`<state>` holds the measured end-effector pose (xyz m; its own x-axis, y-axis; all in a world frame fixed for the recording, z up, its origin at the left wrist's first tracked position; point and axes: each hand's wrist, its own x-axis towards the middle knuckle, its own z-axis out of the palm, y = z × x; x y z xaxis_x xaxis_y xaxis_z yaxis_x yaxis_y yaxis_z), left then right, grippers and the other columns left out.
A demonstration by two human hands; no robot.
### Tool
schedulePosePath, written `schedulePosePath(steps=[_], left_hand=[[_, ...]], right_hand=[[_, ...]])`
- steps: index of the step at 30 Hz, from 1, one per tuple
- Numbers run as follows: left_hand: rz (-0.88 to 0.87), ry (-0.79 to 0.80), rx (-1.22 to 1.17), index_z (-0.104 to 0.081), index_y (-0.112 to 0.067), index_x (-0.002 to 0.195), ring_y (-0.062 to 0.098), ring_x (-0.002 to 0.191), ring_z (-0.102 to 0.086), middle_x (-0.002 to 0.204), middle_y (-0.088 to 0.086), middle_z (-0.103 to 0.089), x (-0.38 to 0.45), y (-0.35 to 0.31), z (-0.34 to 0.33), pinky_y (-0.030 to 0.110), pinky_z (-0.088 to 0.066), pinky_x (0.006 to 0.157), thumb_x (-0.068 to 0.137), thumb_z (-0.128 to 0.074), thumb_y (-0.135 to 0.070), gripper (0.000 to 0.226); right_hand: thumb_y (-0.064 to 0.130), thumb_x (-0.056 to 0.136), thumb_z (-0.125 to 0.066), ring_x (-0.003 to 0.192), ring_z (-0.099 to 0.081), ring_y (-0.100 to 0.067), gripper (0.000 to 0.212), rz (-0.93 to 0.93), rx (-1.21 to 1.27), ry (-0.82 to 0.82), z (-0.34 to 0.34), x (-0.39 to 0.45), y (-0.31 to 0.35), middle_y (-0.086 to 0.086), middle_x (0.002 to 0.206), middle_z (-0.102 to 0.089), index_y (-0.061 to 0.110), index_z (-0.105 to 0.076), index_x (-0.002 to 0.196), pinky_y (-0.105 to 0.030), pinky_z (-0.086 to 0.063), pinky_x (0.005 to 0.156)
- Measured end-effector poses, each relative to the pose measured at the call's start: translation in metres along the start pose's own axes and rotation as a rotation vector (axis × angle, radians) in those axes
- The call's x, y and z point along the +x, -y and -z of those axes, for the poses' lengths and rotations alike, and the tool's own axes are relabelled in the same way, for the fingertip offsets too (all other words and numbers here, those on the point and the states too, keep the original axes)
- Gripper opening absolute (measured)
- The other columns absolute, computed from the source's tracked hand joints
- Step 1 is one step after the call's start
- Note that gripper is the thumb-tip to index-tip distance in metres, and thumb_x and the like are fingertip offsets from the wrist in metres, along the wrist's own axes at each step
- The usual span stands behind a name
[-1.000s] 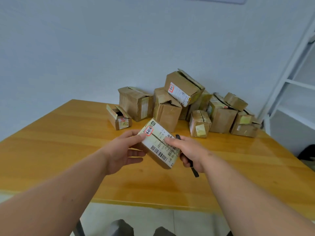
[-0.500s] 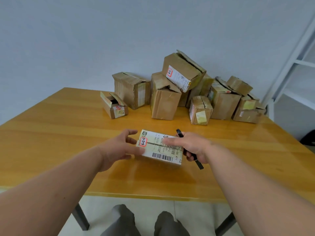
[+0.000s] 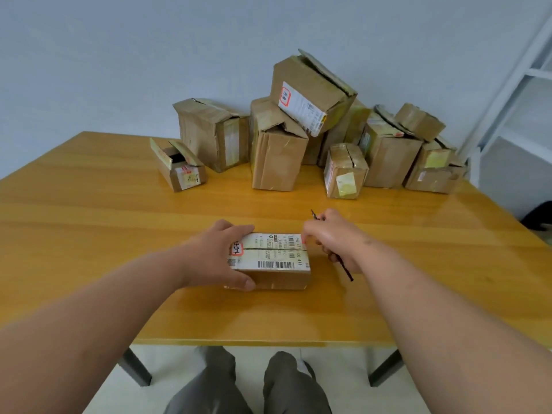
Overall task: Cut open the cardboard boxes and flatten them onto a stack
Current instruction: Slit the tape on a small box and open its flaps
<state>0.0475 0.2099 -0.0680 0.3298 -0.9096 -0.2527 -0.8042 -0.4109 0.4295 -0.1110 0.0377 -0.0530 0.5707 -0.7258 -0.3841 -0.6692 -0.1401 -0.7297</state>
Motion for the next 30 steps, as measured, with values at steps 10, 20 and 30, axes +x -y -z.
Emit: schedulePosePath(steps=[10,20,30], left_hand=[[-0.035,0.046,0.343,0.001,-0.030,0.157,0.021,0.149,-0.010,0.163,-0.006,-0.009,0.020,-0.053,-0.004,0.051,-0.010,0.121,0.071,-0.056,-0.082,0.115],[-0.099,0.083,0.235,-0.020,-0.040,0.151,0.007,0.133,-0.030,0.143,-0.020,-0.031,0.018,-0.049,0.002,0.047,-0.010,0.121,0.067,-0.072,-0.070,0.104],[-0.164,0.020,0.156,-0.034,-0.040,0.145,-0.002,0.112,-0.042,0.117,-0.035,-0.037,0.015,-0.031,0.007,0.038,-0.037,0.107,0.046,-0.066,-0.083,0.112]], right_hand=[[0.004,0.096,-0.046,0.072,-0.062,-0.022,0.031,0.080,-0.149,-0.024,0.016,-0.013,-0.034,-0.012,0.100,-0.064,0.028,-0.050,0.116,-0.033,-0.050,0.059],[0.021,0.102,-0.048,0.053,-0.051,-0.013,0.012,0.201,-0.067,0.121,0.029,-0.031,-0.060,-0.004,0.078,-0.066,0.026,-0.052,0.112,-0.025,-0.039,0.047],[0.012,0.101,-0.045,0.048,-0.052,-0.015,0.018,0.145,0.107,0.248,0.020,-0.036,-0.052,-0.005,0.075,-0.052,0.015,-0.062,0.105,-0.026,-0.042,0.046]])
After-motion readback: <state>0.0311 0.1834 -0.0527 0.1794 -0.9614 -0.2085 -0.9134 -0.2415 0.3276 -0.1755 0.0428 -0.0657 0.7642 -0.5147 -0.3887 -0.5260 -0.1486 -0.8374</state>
